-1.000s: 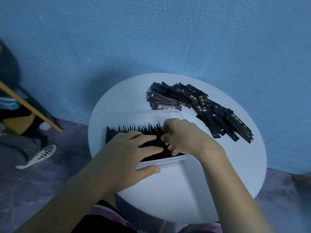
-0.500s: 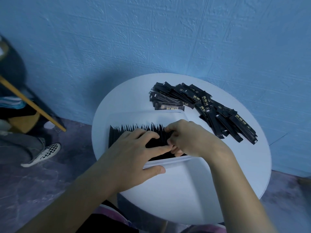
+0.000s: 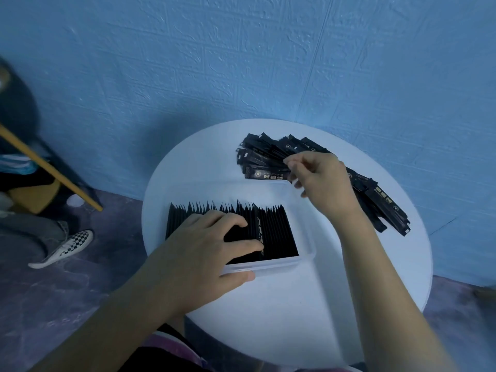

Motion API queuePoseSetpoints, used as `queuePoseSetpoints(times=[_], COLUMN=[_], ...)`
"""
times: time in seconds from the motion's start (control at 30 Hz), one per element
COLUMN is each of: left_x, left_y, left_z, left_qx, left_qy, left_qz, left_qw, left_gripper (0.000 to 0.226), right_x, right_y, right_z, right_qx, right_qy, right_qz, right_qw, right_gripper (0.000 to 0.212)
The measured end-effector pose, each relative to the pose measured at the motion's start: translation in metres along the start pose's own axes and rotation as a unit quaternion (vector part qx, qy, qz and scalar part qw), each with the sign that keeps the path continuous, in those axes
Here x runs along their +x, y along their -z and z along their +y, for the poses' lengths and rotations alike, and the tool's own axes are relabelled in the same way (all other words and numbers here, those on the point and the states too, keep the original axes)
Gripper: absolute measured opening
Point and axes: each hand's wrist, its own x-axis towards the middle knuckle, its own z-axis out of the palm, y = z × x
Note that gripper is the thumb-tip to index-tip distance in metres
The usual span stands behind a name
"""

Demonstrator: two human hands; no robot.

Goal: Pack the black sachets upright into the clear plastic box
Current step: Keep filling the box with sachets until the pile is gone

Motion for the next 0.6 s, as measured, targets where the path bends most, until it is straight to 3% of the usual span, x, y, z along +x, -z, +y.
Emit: queuePoseSetpoints(times=[0.13,0.4,0.6], left_x=[-0.001,0.002,0.001], left_y=[0.002,-0.003,-0.007], left_z=[-0.003,0.006,0.004], left_qx=[0.000,-0.038,-0.038], left_qy=[0.002,0.038,0.046], left_qz=[-0.011,-0.002,-0.034], left_qw=[1.000,0.999,0.998], left_gripper=[0.043,0.048,0.048], right_x=[0.027,0.032,0.041], right_y=[-0.016,-0.033,-0.029], right_z=[0.030,0.048,0.055], right_qx=[-0.083,-0.249,-0.250], right_qy=[0.033,0.076,0.037], right_qz=[-0.041,-0.093,-0.131], right_qw=[0.995,0.961,0.959], right_gripper=[0.019,0.050,0.014])
